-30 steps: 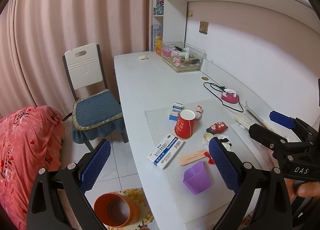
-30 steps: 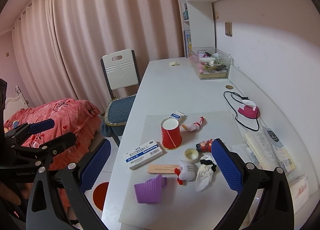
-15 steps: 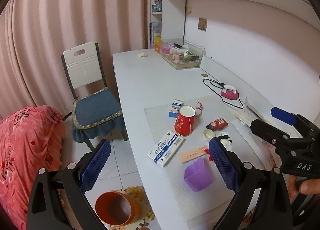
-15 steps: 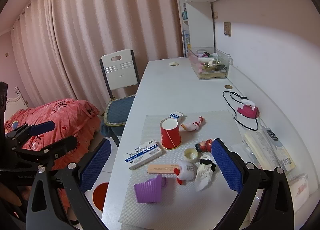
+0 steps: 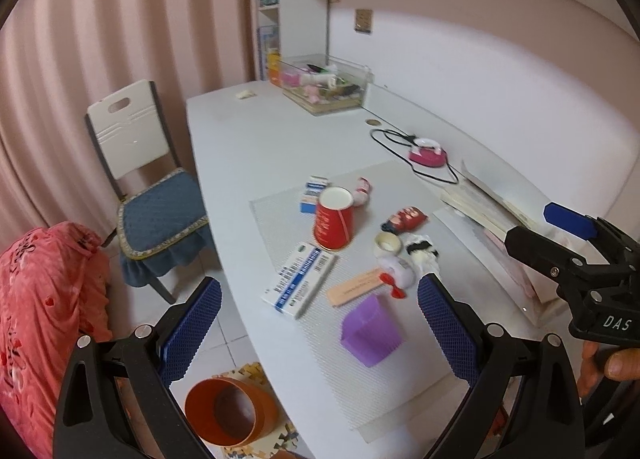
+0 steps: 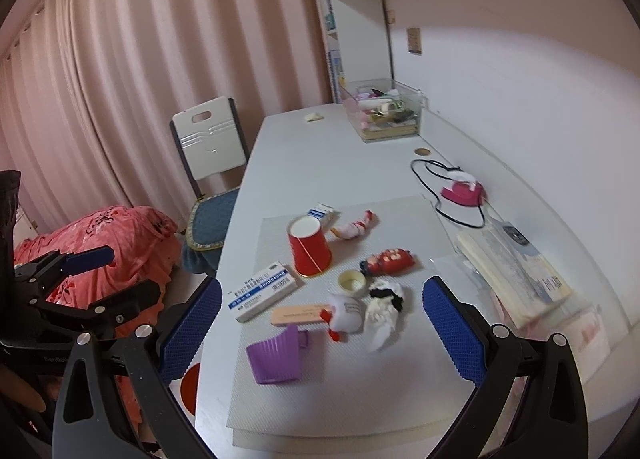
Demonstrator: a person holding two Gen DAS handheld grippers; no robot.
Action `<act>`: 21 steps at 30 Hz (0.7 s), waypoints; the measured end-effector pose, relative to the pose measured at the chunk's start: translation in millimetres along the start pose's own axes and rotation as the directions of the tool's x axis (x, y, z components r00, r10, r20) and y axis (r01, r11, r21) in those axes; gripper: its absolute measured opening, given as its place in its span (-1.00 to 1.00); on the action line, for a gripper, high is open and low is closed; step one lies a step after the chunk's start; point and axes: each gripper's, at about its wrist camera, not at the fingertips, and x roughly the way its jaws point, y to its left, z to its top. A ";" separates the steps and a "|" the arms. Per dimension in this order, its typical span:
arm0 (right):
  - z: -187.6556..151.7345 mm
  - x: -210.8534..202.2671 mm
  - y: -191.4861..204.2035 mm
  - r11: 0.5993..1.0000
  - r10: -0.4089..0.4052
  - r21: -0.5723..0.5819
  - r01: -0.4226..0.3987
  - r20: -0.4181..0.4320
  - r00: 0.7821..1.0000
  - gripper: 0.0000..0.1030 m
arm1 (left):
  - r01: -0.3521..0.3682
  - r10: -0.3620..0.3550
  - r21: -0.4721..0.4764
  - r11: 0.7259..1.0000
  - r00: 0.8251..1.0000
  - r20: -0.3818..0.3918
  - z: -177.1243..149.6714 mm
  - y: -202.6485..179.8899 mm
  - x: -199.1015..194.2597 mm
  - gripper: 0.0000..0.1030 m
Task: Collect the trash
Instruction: 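Grasp the white Sanlietong medicine box with the left tool while the right tool grasps the white plush toy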
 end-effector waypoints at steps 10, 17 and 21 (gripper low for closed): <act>-18.3 0.6 -17.5 0.996 0.029 0.083 -0.025 -0.053 0.998 0.91 | 0.076 -0.069 0.051 0.996 0.991 -0.118 -3.8 -6.9 22.2 0.88; -34.8 17.6 -16.3 0.995 0.078 0.067 -0.070 -0.126 0.989 0.91 | 0.145 -0.140 0.008 0.989 0.968 -0.209 -14.9 -8.3 41.6 0.88; -39.9 24.7 -19.8 0.991 0.123 0.071 -0.113 -0.150 0.981 0.91 | 0.171 -0.156 0.032 0.985 0.952 -0.264 -25.1 -21.4 53.4 0.88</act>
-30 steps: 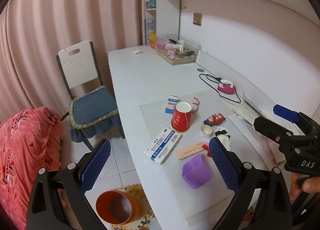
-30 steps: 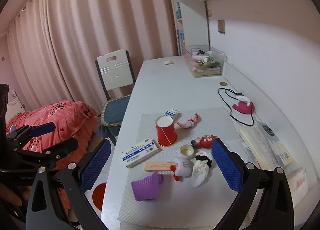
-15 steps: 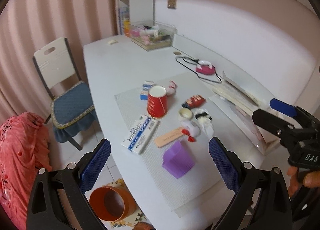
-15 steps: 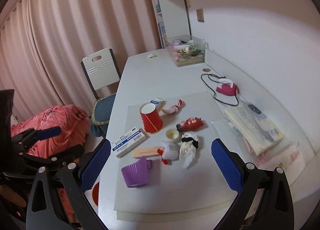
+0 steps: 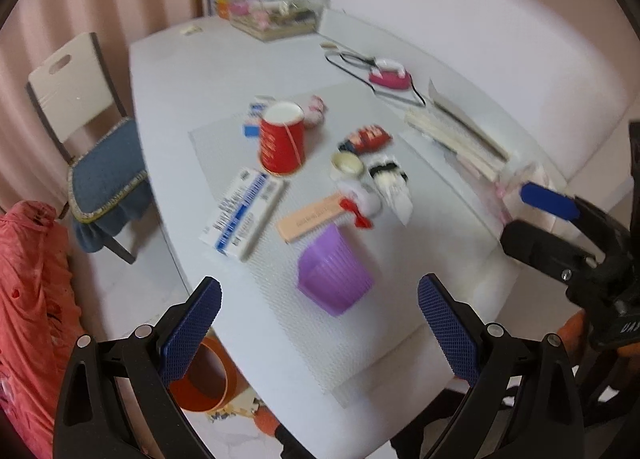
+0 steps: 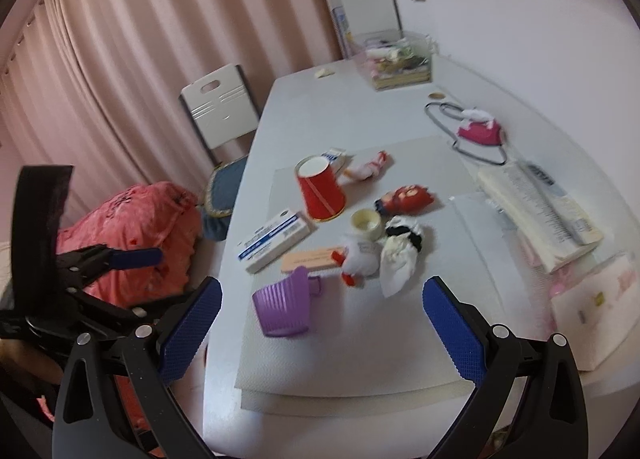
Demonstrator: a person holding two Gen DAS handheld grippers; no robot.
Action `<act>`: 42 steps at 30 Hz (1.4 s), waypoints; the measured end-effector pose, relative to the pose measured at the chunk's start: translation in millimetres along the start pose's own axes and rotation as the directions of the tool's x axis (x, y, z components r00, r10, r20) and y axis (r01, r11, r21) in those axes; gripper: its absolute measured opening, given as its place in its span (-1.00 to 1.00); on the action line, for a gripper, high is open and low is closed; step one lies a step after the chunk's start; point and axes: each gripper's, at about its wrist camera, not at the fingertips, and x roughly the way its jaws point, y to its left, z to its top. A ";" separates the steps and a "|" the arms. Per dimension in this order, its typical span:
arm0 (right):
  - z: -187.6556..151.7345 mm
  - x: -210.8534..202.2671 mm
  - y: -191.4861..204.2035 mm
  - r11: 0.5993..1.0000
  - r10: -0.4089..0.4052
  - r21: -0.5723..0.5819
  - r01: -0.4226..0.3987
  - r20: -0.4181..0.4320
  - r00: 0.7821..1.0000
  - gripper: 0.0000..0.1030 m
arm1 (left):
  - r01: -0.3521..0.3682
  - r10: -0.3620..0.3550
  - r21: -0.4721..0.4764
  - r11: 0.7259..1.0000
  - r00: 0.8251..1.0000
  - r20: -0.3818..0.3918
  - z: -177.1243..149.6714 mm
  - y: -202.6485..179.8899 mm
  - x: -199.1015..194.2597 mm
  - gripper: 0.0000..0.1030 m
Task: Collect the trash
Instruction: 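Grasp the white Sanlietong medicine box with the left tool while the right tool grasps the white plush toy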
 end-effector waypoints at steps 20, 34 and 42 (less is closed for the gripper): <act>22.4 68.6 -35.2 0.978 0.169 -0.081 -0.190 -0.214 0.962 0.91 | 0.001 0.007 0.134 0.991 0.998 -0.063 14.3 46.0 41.0 0.88; 36.4 141.8 -25.1 0.936 0.181 -0.225 -0.270 -0.348 0.920 0.25 | 0.117 -0.043 0.455 0.883 0.985 -0.169 39.6 80.6 109.4 0.65; 34.3 174.3 -33.0 0.942 0.116 -0.246 -0.226 -0.393 0.912 0.25 | 0.156 -0.059 0.489 0.858 0.977 -0.207 44.4 87.6 138.1 0.49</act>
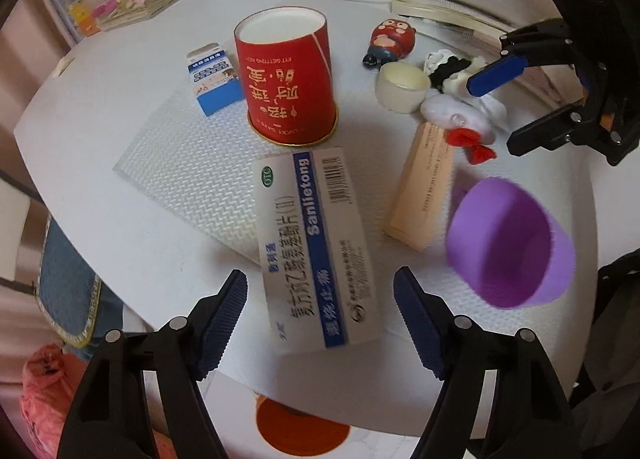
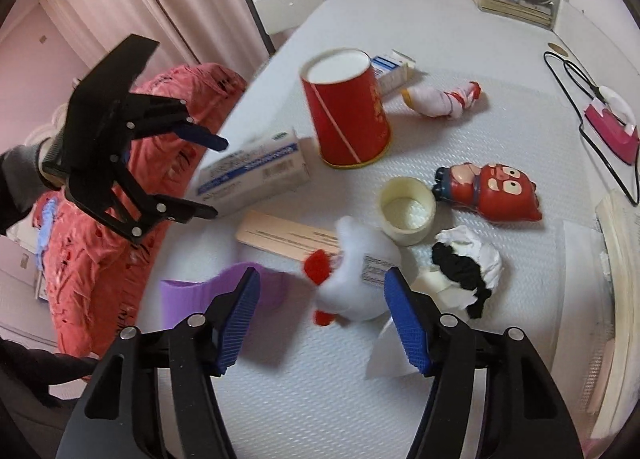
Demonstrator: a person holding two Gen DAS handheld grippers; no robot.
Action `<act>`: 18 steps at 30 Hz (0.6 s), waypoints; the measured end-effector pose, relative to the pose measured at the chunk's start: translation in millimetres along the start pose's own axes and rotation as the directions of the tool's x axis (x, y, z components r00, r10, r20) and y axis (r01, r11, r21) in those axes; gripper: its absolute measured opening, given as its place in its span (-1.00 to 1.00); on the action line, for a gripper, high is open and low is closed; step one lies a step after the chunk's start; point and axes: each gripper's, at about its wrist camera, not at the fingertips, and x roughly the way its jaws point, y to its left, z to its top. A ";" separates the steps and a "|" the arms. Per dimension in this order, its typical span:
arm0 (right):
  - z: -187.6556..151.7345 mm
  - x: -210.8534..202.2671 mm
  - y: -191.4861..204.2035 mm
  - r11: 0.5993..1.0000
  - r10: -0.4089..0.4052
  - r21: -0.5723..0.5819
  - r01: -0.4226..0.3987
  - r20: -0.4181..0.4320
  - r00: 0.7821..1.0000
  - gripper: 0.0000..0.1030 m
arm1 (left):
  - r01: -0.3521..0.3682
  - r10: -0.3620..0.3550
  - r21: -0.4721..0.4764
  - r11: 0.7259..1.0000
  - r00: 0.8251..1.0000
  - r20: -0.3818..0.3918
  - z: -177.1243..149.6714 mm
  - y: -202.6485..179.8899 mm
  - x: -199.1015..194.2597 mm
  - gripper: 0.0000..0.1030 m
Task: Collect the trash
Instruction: 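Grasp the white Sanlietong medicine box with the left tool while the right tool grasps the white plush toy, then carry the box and plush toy down to the orange bin on the floor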
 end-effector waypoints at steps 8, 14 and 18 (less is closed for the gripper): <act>1.4 19.6 -11.0 1.000 -0.020 -0.008 0.019 -0.042 0.999 0.06 | 0.026 -0.026 0.033 0.999 1.000 -0.008 3.8 -1.9 11.7 0.49; 3.4 26.8 -7.7 0.997 -0.058 -0.051 0.055 -0.071 0.996 -0.15 | 0.038 -0.038 0.019 0.999 0.999 -0.004 4.2 0.6 17.9 0.48; 3.8 24.4 -15.0 0.998 -0.044 -0.037 0.042 -0.061 0.997 -0.25 | 0.028 -0.028 -0.001 1.000 1.000 0.008 0.9 7.8 16.2 0.32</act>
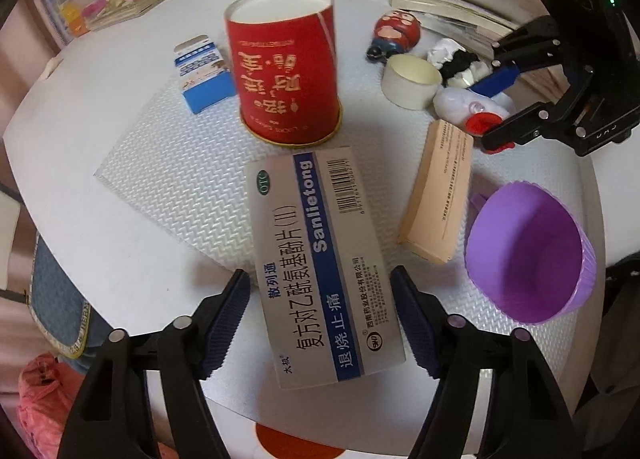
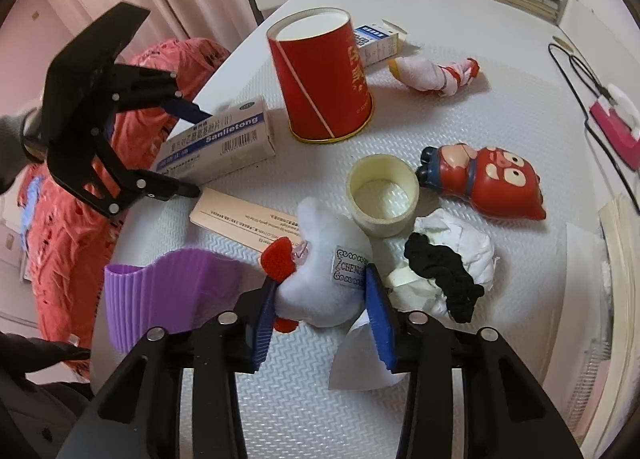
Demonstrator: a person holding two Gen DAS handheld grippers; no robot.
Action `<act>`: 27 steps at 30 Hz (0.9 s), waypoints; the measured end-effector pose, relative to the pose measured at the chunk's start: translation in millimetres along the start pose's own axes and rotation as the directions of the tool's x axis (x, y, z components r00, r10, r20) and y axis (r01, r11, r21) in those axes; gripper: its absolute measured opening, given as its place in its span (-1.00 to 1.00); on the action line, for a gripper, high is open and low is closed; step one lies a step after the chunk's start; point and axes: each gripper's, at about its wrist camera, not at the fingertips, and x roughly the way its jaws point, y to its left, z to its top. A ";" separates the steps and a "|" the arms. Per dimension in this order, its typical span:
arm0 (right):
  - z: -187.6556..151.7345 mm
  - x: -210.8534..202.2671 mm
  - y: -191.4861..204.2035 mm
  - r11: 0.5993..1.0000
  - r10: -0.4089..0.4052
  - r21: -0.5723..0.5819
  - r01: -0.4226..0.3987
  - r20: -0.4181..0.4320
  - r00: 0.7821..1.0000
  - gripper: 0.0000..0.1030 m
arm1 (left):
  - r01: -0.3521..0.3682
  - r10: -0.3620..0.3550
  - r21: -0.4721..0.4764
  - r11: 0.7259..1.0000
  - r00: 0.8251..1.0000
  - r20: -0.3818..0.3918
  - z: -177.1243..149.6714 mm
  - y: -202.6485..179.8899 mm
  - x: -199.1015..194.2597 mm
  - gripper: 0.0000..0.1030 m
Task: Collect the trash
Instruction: 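Carry the box and plush toy down to the orange bin on the floor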
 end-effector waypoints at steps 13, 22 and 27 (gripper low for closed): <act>-10.6 -33.4 4.2 0.999 0.044 -0.009 -0.043 0.059 0.997 -0.28 | -0.022 0.022 -0.036 0.999 1.000 0.003 -3.2 -13.1 -24.5 0.14; -12.0 -68.4 24.2 0.995 0.089 -0.053 -0.085 0.083 0.993 -0.28 | -0.040 0.043 -0.055 0.998 0.997 0.062 -14.6 -21.5 -74.9 0.14; -2.6 -83.5 56.9 0.985 0.137 -0.121 -0.126 0.088 0.987 -0.28 | -0.066 0.078 -0.104 0.992 0.990 0.118 -29.5 -38.5 -103.8 0.14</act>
